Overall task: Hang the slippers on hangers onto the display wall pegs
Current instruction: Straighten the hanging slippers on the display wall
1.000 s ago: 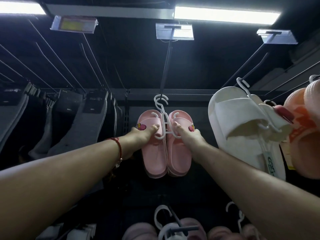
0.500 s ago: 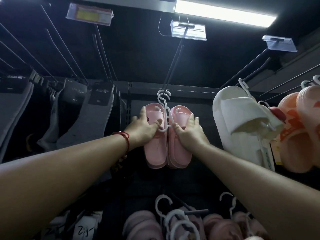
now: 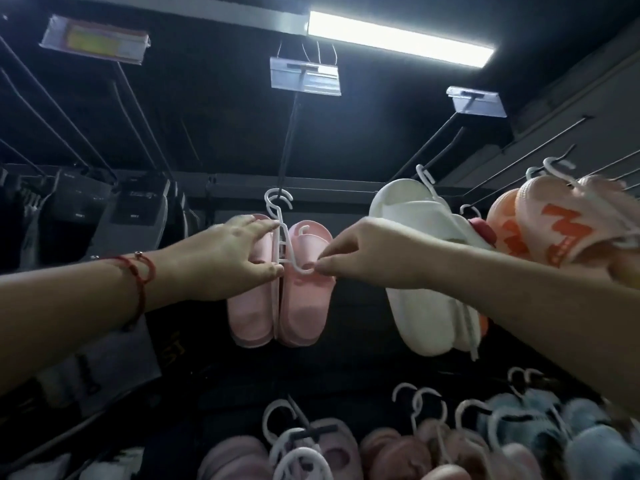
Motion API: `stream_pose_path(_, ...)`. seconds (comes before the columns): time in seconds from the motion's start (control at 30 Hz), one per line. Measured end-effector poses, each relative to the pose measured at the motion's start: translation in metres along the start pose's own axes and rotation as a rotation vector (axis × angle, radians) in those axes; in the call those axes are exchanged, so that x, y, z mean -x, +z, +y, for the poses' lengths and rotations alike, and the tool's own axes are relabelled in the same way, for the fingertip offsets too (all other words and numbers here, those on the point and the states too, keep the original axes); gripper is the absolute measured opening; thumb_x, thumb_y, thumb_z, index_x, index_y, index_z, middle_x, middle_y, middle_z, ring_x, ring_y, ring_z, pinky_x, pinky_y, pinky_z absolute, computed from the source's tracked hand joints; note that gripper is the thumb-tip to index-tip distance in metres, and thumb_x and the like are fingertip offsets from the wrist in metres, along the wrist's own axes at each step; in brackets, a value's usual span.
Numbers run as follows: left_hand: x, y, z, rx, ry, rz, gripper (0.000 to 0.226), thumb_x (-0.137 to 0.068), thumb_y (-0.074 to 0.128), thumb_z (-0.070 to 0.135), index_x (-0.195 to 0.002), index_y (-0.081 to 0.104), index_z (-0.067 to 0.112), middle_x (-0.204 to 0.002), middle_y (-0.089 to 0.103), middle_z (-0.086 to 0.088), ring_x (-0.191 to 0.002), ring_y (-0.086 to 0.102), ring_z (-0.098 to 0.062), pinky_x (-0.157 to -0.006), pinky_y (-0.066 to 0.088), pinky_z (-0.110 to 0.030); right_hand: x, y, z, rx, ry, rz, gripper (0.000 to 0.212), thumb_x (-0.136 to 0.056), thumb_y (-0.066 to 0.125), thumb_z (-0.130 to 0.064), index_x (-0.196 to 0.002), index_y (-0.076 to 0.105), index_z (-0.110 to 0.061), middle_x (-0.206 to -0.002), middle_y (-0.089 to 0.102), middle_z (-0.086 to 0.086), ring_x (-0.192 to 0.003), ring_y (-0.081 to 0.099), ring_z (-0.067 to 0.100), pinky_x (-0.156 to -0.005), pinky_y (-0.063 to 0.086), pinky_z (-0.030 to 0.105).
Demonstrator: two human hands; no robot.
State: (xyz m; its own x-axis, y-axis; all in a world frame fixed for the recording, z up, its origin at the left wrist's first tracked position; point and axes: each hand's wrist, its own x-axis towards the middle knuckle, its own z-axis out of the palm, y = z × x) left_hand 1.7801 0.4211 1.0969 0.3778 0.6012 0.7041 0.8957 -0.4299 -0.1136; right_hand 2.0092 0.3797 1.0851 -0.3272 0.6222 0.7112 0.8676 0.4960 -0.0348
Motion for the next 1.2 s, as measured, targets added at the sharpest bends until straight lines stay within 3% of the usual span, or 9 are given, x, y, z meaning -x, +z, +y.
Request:
stream_pose_path(0.07,-0.003,-0.003,0.021,-0.019,-0.002,-0.015,0.089,-0.087,0.056,0.068,-0.16,0.014,0.039,-0.168,0.011,0.007,-0.153,0.017,-0.017,-0.123,0.019,-0.036,0.013,-0.022,0.016,-0.004,-0.039,0.129,0.029,-0.088,0.058,-0.058,-0.094,0.076,-0.037,-0.087,0.074,-0.014,-0.081,0.065,-0.005,-0.083,0.053,0.021)
stream_pose_path(0.2,-0.021,0.001,0.081,-0.076,0.003,-0.019,0.101,-0.073,0.048,0.084,-0.158,0.009,0.045,-0.167,0.01,0.009,-0.154,0.013,-0.019,-0.122,0.022,-0.043,0.026,-0.059,0.069,-0.11,-0.116,0.288,0.02,-0.092,0.062,-0.044,-0.093,0.079,-0.033,-0.098,0.076,-0.013,-0.102,0.066,0.006,-0.11,0.041,0.033)
stream_pose_path(0.3,-0.04,0.009,0.13,-0.131,0.034,0.014,0.095,-0.083,0.055,0.074,-0.158,0.005,0.045,-0.168,0.008,0.007,-0.154,0.012,-0.02,-0.122,0.023,-0.044,0.033,-0.082,0.115,-0.09,-0.031,0.332,0.015,-0.092,0.065,-0.034,-0.09,0.079,-0.029,-0.093,0.077,-0.012,-0.087,0.064,-0.004,-0.093,0.048,0.024)
stream_pose_path(0.4,-0.058,0.019,0.171,-0.2,0.069,0.075,0.098,-0.083,0.054,0.073,-0.16,0.003,0.04,-0.169,0.006,0.002,-0.154,0.01,-0.02,-0.123,0.02,-0.042,0.034,-0.097,0.161,-0.008,0.081,0.314,0.016,-0.091,0.064,-0.036,-0.093,0.077,-0.028,-0.07,0.072,-0.012,-0.063,0.064,-0.002,-0.07,0.051,0.026)
stream_pose_path(0.5,-0.075,0.03,0.197,-0.284,0.069,0.133,0.103,-0.081,0.054,0.077,-0.16,0.003,0.037,-0.169,0.005,-0.003,-0.154,0.008,-0.022,-0.123,0.018,-0.046,0.029,-0.099,0.191,0.029,0.172,0.232,0.024,-0.094,0.061,-0.041,-0.108,0.071,-0.025,-0.094,0.073,-0.003,-0.088,0.069,0.019,-0.077,0.054,0.032)
stream_pose_path(0.63,-0.096,0.038,0.213,-0.362,0.044,0.124,0.099,-0.081,0.043,0.082,-0.16,0.003,0.038,-0.164,0.019,-0.005,-0.15,0.017,-0.027,-0.119,0.025,-0.05,0.016,-0.093,0.203,0.104,0.167,0.096,0.047,-0.099,0.05,-0.043,-0.143,0.048,-0.026,-0.136,0.059,0.004,-0.12,0.058,0.027,-0.098,0.049,0.037)
stream_pose_path(0.73,-0.107,0.043,0.213,-0.438,0.042,0.142,0.09,-0.088,0.05,0.071,-0.159,0.005,0.041,-0.154,0.031,-0.002,-0.142,0.026,-0.026,-0.115,0.031,-0.049,0.004,-0.087,0.205,0.148,0.142,0.066,0.05,-0.101,0.045,-0.041,-0.148,0.041,-0.024,-0.146,0.049,0.008,-0.127,0.051,0.031,-0.102,0.046,0.04)
stream_pose_path(0.97,-0.115,0.052,0.198,-0.406,-0.004,0.103,0.086,-0.093,0.06,0.046,-0.157,0.003,0.048,-0.141,0.041,0.002,-0.129,0.041,-0.024,-0.106,0.041,-0.043,-0.003,-0.071,0.211,0.222,0.077,0.099,0.026,-0.091,0.05,-0.031,-0.115,0.06,-0.029,-0.114,0.04,0.003,-0.119,0.039,0.03,-0.092,0.042,0.039)
stream_pose_path(1.2,-0.125,0.054,0.183,-0.339,-0.013,0.052,0.087,-0.091,0.056,0.021,-0.156,0.008,0.051,-0.139,0.042,0.002,-0.127,0.042,-0.024,-0.102,0.045,-0.041,-0.007,-0.061,0.206,0.196,0.092,0.128,0.045,-0.092,0.052,-0.054,-0.134,0.053,-0.036,-0.146,0.036,0.007,-0.137,0.031,0.032,-0.103,0.037,0.047)
